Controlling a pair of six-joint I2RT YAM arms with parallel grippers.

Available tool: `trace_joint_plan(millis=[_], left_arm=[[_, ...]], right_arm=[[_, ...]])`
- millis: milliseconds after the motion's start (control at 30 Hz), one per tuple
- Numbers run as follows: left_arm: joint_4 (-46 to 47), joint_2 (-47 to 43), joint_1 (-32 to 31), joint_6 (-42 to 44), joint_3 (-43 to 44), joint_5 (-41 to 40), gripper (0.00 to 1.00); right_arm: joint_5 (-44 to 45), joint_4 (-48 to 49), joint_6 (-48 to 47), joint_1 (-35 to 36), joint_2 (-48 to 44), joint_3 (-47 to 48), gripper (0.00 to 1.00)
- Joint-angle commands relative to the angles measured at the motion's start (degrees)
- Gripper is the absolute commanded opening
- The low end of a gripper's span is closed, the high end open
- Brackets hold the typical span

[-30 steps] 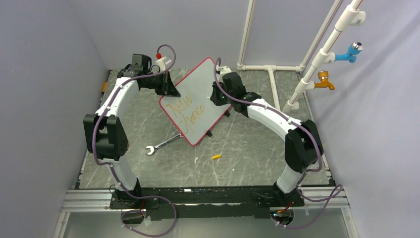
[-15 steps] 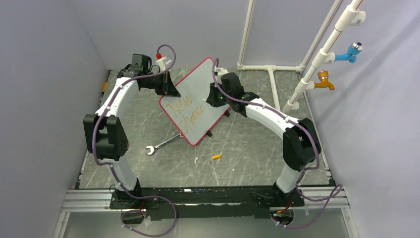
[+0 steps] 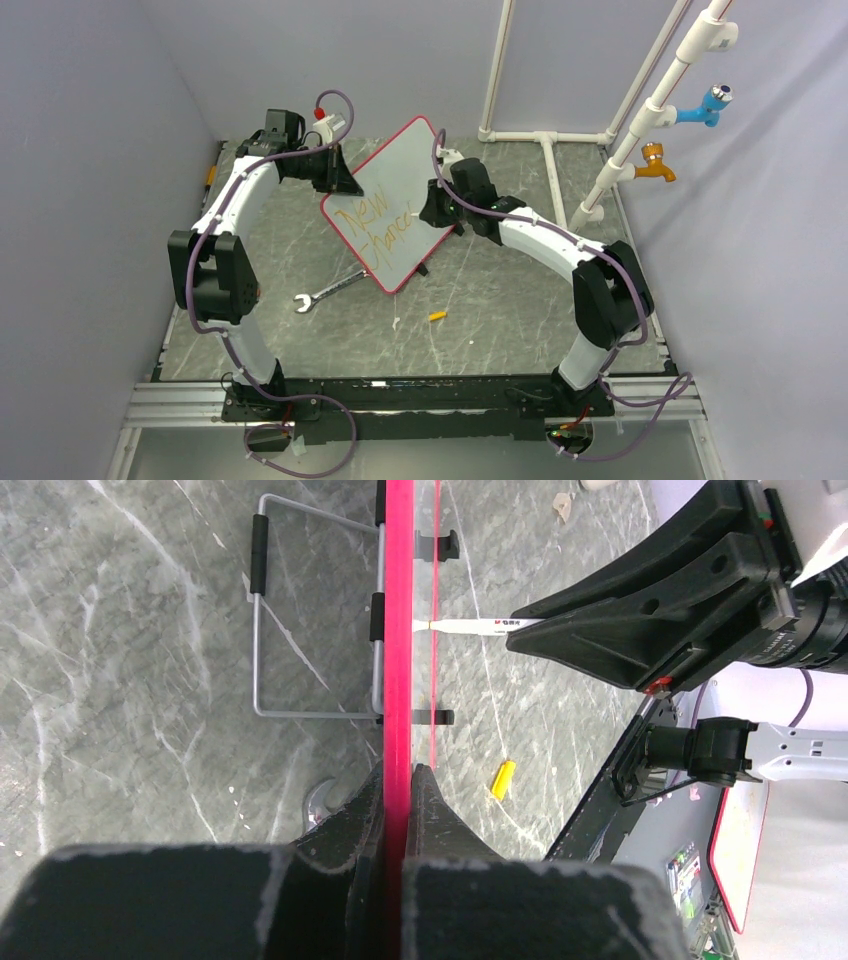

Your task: Write a sentence on the whiteboard

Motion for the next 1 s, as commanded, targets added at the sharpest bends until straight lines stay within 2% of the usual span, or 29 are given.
trace_joint_plan(millis=[0,433,967], left_arm=[[0.57,-2.23,-0.15,3.36,-0.5,-6.4,0.0],[0.56,-2.05,-0.15,3.38,-0.44,-6.56,0.0],[0.51,-2.22,-0.15,3.42,-0.5,-6.62,0.0]], right_arm=[[-0.59,1.92,0.84,0.34,-1.18,-1.95,0.0],[6.59,-1.38,1.11,-1.01,0.25,1.21,0.0],[1.67,0.22,1.76,0.57,-0.74,-3.1,0.0]])
